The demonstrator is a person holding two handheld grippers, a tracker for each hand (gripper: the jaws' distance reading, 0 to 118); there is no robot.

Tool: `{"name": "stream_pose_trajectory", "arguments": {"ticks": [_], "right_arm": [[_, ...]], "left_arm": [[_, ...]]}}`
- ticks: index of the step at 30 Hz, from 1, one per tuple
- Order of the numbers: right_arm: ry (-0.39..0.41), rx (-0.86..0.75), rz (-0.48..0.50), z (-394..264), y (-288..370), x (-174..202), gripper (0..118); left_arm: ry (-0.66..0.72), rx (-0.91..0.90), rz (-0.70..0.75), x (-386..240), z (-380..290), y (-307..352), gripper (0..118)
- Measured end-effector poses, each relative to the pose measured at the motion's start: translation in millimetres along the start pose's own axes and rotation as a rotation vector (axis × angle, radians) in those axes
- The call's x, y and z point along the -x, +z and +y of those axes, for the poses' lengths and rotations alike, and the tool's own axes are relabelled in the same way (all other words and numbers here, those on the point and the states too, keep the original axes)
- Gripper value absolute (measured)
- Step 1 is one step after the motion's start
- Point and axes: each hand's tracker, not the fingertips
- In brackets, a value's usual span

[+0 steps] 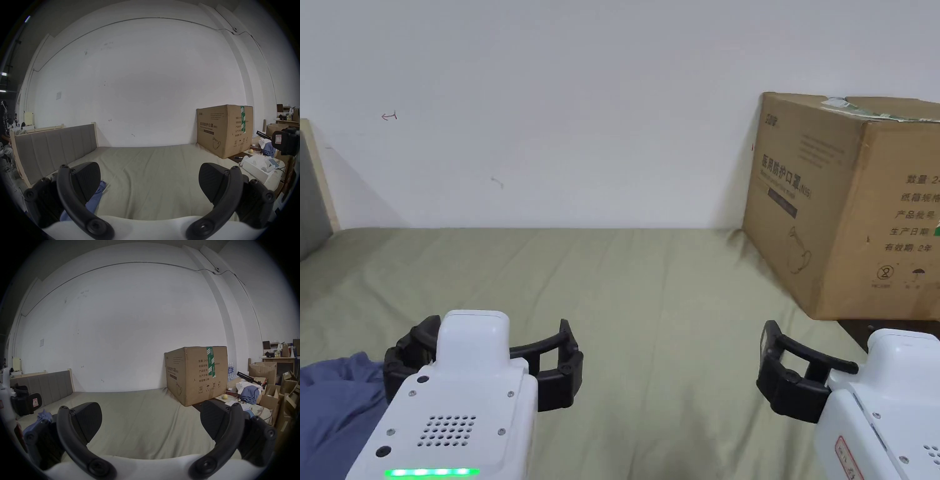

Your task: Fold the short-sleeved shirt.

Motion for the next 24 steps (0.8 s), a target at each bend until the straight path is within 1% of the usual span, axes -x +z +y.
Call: {"name": "stream_pose_trajectory", "arguments": {"ticks": [5,7,8,9,10,11,12,13,14,15,17,20,24], "right_arm": [[0.015,0.0,-0.001,-0.3,1.2,-0.6,118],[0.022,0.005,-0.005,1.1,4.1,0.6,117],[0.03,-0.008,-0.029,1.1,6.6,1.1,114],[0.037,-0.022,-0.039,1.0,8.4,1.3,100],[0.043,-0.028,-0.04,2.9,10.2,2.3,74],[0.041,-0.023,-0.036,4.2,10.2,2.1,44],[0.036,-0.017,-0.036,5.3,8.7,1.1,16],[0.028,-0.018,-0.059,5.2,8.4,1.2,12],[0.026,-0.017,-0.058,5.7,7.7,1.1,12],[0.02,-0.014,-0.047,6.3,8.2,-0.8,9],[0.007,-0.019,-0.017,6.3,10.3,-3.5,0],[0.021,-0.023,0.002,7.2,13.6,-3.3,0],[0.039,-0.012,-0.01,6.6,12.2,-2.3,0]], "left_arm": [[-0.023,0.014,-0.014,-3.6,-1.5,-0.9,118],[-0.021,0.054,-0.034,-5.3,0.8,-0.3,118],[-0.014,0.083,-0.034,-6.2,2.7,0.2,117],[-0.007,0.095,-0.049,-6.5,4.0,0.5,109],[-0.004,0.082,-0.06,-6.4,3.9,1.4,87],[-0.007,0.081,-0.052,-7.8,4.3,1.5,41],[-0.039,0.097,0.007,-10.1,3.8,-2.0,0],[-0.061,0.087,0.056,-12.4,3.3,-2.4,0],[-0.046,0.065,0.024,-13.1,2.2,-0.9,0],[-0.041,0.062,0.01,-12.1,2.4,-0.6,0],[-0.045,0.065,-0.001,-15.1,0.3,-0.7,0],[-0.07,0.064,-0.001,-23.3,-4.4,-1.0,0],[-0.054,0.067,-0.021,-26.0,-5.4,-3.0,0]]}}
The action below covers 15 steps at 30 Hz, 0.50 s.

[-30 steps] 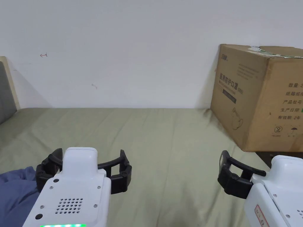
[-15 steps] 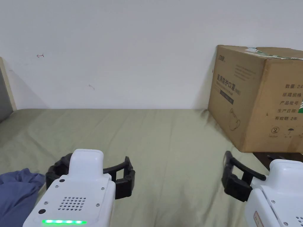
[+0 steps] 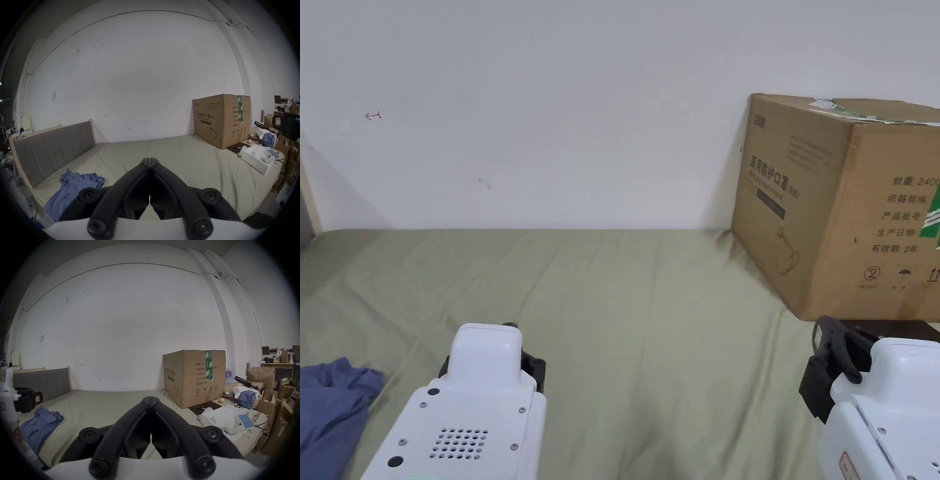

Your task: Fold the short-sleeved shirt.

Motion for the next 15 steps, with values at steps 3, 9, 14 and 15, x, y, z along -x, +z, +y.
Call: {"name": "stream_pose_trajectory", "arguments": {"ticks": [3,9,14,15], "right_arm": [[-0.018,0.013,-0.012,-0.7,-1.0,-2.3,0],[-0.002,0.045,-0.039,-2.1,-5.8,-4.6,0],[-0.002,0.048,-0.024,0.6,-9.9,0.5,0],[0.015,0.045,-0.013,1.1,-11.6,6.4,0]], "left_arm": [[0.005,-0.004,-0.008,1.1,0.1,-1.3,0],[0.009,-0.009,-0.019,2.2,0.6,-4.0,0],[0.035,0.004,0.002,13.4,1.5,-6.1,0],[0.037,0.011,0.016,19.5,1.7,-5.7,0]]}}
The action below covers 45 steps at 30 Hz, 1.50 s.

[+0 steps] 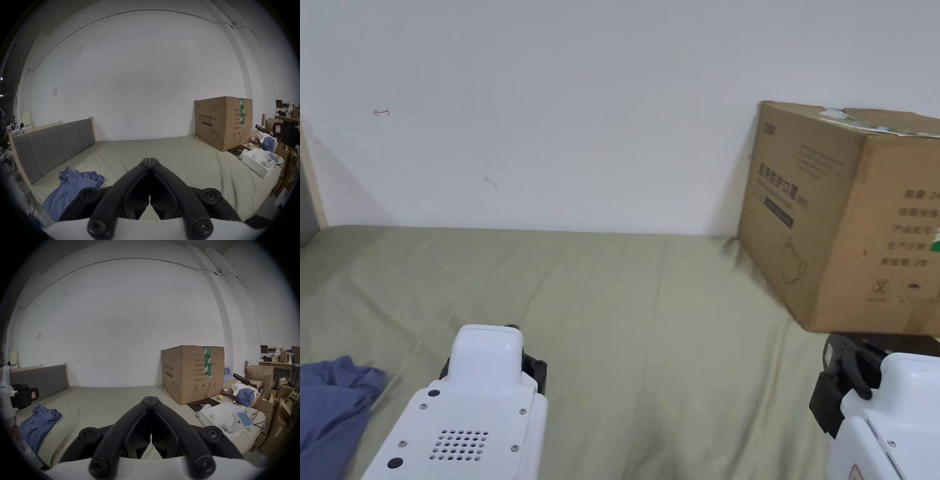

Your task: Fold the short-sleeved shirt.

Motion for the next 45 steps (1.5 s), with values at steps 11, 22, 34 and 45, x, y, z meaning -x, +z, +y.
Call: {"name": "stream_pose_trajectory", "arguments": {"ticks": [11,22,34,45], "right_arm": [[0.067,0.047,0.356,2.9,-31.1,157.5,0],[0.1,0.059,0.587,12.1,-36.4,240.0,0],[0.155,0.221,0.566,-21.9,-74.4,198.2,0],[0.208,0.38,0.555,-63.1,-100.9,199.8,0]], "left_arm": [[0.055,0.035,0.36,149.7,0.0,53.6,0],[0.112,0.022,0.578,212.9,-3.6,66.7,0],[0.312,1.033,0.199,366.0,-87.7,-203.0,24],[0.413,1.129,0.264,390.6,-178.0,-295.9,117]]}}
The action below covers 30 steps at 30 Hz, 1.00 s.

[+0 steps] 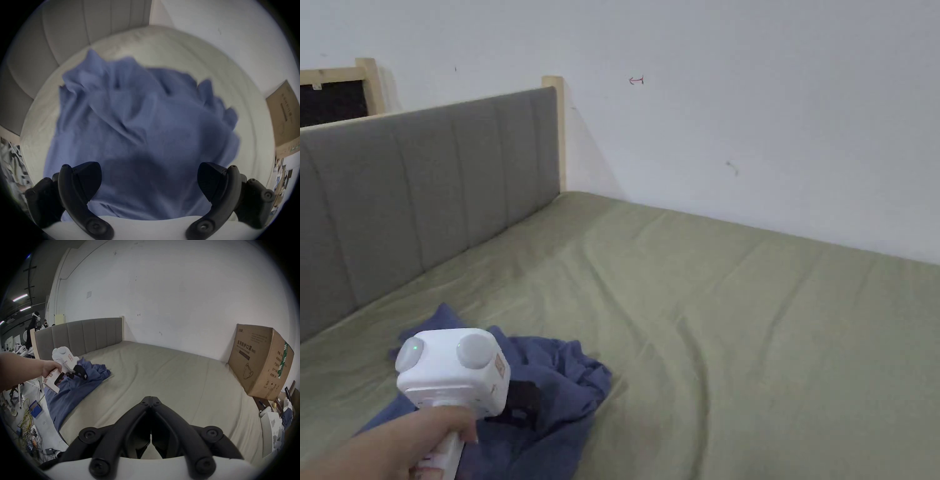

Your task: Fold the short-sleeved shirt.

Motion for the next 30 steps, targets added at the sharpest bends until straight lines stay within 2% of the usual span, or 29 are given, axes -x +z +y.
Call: {"name": "stream_pose_trajectory", "arguments": {"ticks": [1,2,3,6,8,9,10,12,13,15,18,21,23,27,30], "right_arm": [[-0.008,0.011,0.015,-1.3,-1.1,-0.2,0],[-0.042,0.014,0.05,-2.4,-1.3,-0.9,0],[-0.071,0.012,0.075,-2.7,-1.0,-0.9,0],[-0.077,0.02,0.083,-0.7,-2.4,2.3,0],[-0.089,0.022,0.088,-0.1,-2.7,3.9,0],[-0.097,0.017,0.093,0.0,-2.0,4.1,0],[-0.1,0.014,0.095,0.5,-1.0,4.0,0],[-0.103,0.007,0.097,2.2,4.5,4.0,0],[-0.104,0.001,0.098,2.9,8.2,3.6,0],[-0.104,-0.007,0.098,5.1,14.6,2.0,0],[-0.105,-0.015,0.1,12.7,28.4,-2.2,0],[-0.095,-0.062,0.095,20.3,49.1,-9.6,0],[-0.096,-0.085,0.084,23.6,61.9,-14.7,0],[-0.139,-0.144,0.085,26.8,88.0,-25.9,0],[-0.166,-0.175,0.086,29.4,103.6,-33.9,0]], "left_arm": [[-0.026,0.129,0.039,-1.1,1.2,-14.2,118],[-0.011,0.174,0.067,0.5,-1.6,-30.3,118],[-0.01,0.092,0.035,-0.5,-2.2,-24.6,118],[0.002,0.074,0.053,-3.2,-5.2,-14.5,118],[-0.011,0.061,0.064,-5.3,-9.6,-6.5,108],[-0.024,0.039,0.068,-6.3,-9.2,-3.4,87],[-0.043,0.007,0.043,-9.2,-11.2,4.7,60],[-0.085,-0.07,0.039,-16.0,-19.2,22.6,32],[-0.055,-0.104,-0.032,-14.7,-24.6,28.2,1],[0.062,-0.118,-0.009,-7.5,-44.9,32.5,0],[0.094,-0.102,-0.119,11.7,-54.0,51.1,0],[0.133,-0.213,-0.15,29.3,-47.4,111.3,0],[0.106,-0.299,-0.155,34.6,-40.8,163.6,0],[-0.05,-0.441,-0.111,10.9,-49.5,280.9,0],[-0.095,-0.6,-0.218,-8.0,-52.9,371.1,0]]}}
